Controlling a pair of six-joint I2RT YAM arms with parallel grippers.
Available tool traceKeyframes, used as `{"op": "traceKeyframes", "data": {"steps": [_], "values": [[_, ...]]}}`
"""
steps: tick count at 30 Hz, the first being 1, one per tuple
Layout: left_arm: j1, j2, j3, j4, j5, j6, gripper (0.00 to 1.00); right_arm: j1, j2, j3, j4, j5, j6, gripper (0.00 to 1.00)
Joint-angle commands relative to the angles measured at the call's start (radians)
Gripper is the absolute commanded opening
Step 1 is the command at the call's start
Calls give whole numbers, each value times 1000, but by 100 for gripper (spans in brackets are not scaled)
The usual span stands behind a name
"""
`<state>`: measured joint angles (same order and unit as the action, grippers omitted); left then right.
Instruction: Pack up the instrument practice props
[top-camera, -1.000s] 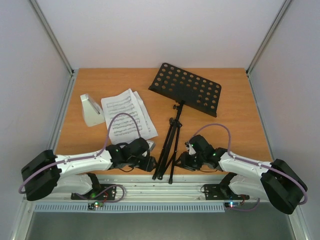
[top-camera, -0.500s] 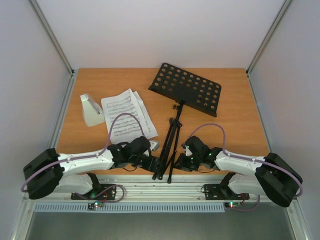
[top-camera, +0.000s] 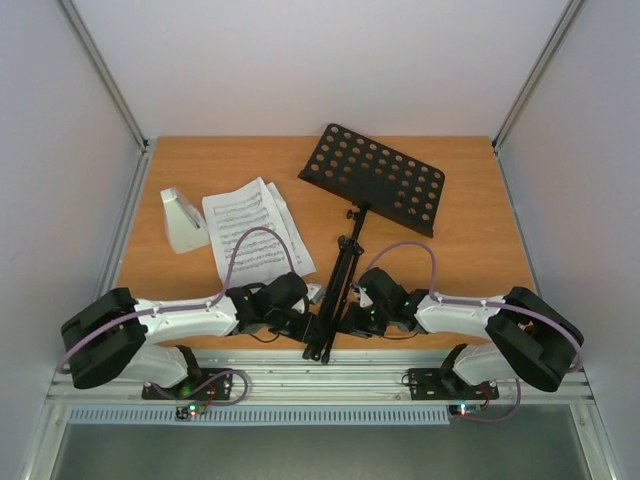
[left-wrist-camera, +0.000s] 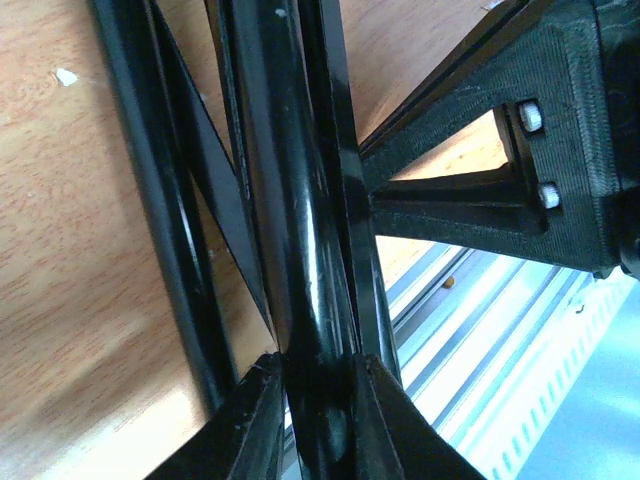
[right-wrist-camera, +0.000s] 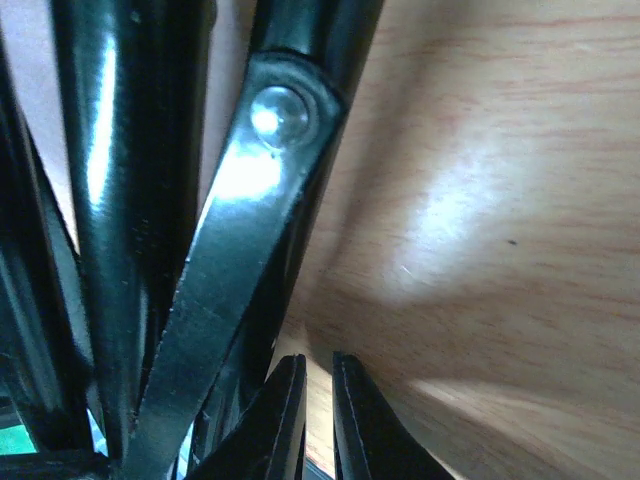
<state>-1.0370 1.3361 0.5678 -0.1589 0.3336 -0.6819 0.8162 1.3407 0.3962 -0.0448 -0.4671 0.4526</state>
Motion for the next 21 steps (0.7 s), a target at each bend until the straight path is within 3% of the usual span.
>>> {"op": "traceKeyframes", "data": {"steps": [1, 10, 13, 16, 21], "values": [[-8, 15, -1, 84, 38, 20, 14, 20, 38, 31, 42, 18, 4, 11], [-9, 7, 2, 76, 8, 18, 16, 22, 50, 46, 85, 28, 8, 11], [-8, -29, 17, 6, -72, 29, 35, 23, 4, 44, 23, 57, -8, 23], [-5, -79, 34, -68, -159, 44, 65, 23, -69, 47, -96, 105, -42, 39], [2, -180, 56, -171, -270, 73, 88, 23, -226, 56, -384, 214, -99, 60]]}}
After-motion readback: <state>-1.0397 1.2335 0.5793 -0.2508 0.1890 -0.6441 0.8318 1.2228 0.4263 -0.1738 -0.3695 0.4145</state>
